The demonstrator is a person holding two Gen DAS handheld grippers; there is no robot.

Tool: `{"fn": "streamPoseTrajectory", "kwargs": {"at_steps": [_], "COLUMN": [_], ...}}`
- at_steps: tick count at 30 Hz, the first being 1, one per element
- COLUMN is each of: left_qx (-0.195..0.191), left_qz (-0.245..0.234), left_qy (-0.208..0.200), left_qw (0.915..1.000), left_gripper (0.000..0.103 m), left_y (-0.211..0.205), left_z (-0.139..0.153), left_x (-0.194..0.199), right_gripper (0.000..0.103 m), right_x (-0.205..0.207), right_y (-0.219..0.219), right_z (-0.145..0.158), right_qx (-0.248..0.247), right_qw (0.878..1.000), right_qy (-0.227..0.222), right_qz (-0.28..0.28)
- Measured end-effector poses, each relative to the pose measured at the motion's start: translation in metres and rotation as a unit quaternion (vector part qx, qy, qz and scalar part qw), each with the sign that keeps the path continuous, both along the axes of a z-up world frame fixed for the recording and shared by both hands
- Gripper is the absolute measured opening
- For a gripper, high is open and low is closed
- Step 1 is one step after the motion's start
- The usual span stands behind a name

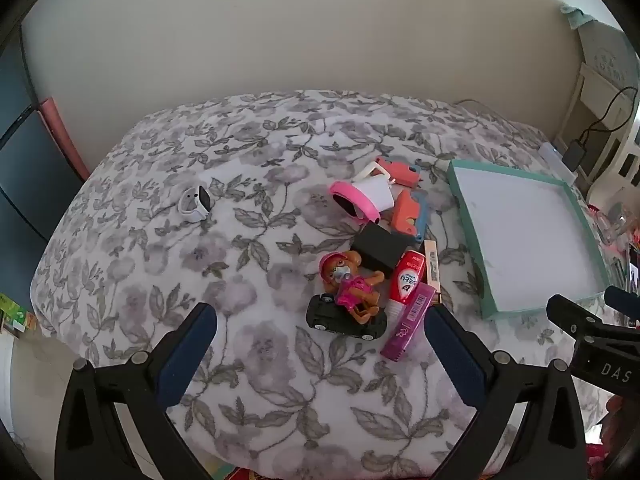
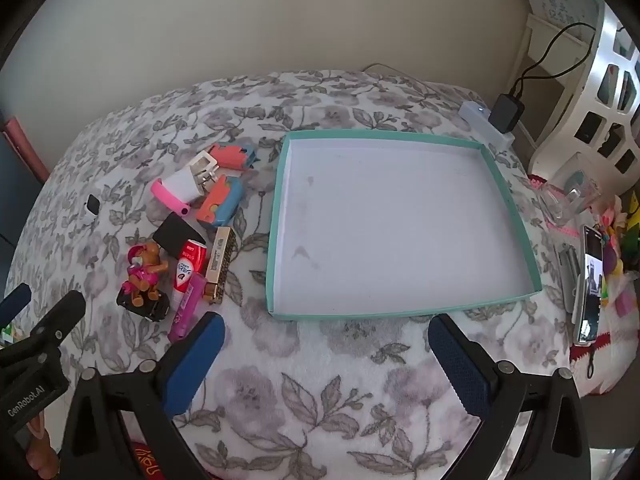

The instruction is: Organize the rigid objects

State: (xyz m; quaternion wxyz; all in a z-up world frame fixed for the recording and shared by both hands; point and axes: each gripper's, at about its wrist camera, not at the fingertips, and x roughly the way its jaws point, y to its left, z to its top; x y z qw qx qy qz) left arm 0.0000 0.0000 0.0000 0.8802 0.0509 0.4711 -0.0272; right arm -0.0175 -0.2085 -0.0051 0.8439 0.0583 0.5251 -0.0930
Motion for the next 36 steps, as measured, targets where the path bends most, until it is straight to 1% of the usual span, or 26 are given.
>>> {"fn": "streamPoseTrajectory", "kwargs": {"at_steps": [3,7,11,19,36], "left_qx": [-0.004,-0.006,-0.008,0.003,0.008], "left_qz": [-0.001,-0.002,0.001,0.005,0.005], "left_qy": [-0.005,-0.002,0.002,-0.008,-0.011], "left_qw": [1.0,1.0,1.0,0.9999,0.9999], "left_gripper": [0.103,0.103,0.103,0.103,0.103], "left_y": [0.0002,0.0029,0.0079,0.0034,0.0041], "left_z": [0.0001,-0.0008,0.0067,0.005,0.0048], "left_x": [-0.0002,0.0019,0.0048,0.0,-0.0007], "right_gripper": [0.103,0.103,0.103,0.103,0.103], "right_x": [0.0001,0.0002,0.0002,0.0006,0.0018], "right_y": [0.0001,0.0002,0.0003,0.0002,0.0013], "right_z": [0.0,-0.0001,-0.0002,-0.0009,-0.001], "right_qx": [-0.002,-0.002,-0.002,-0.001,-0.001], "right_qw": [1.0,1.0,1.0,1.0,1.0], "right_qy": [0.001,0.0,0.001,0.002,0.003], "right_qz": [0.0,0.0,0.0,-0.001,-0.001]}}
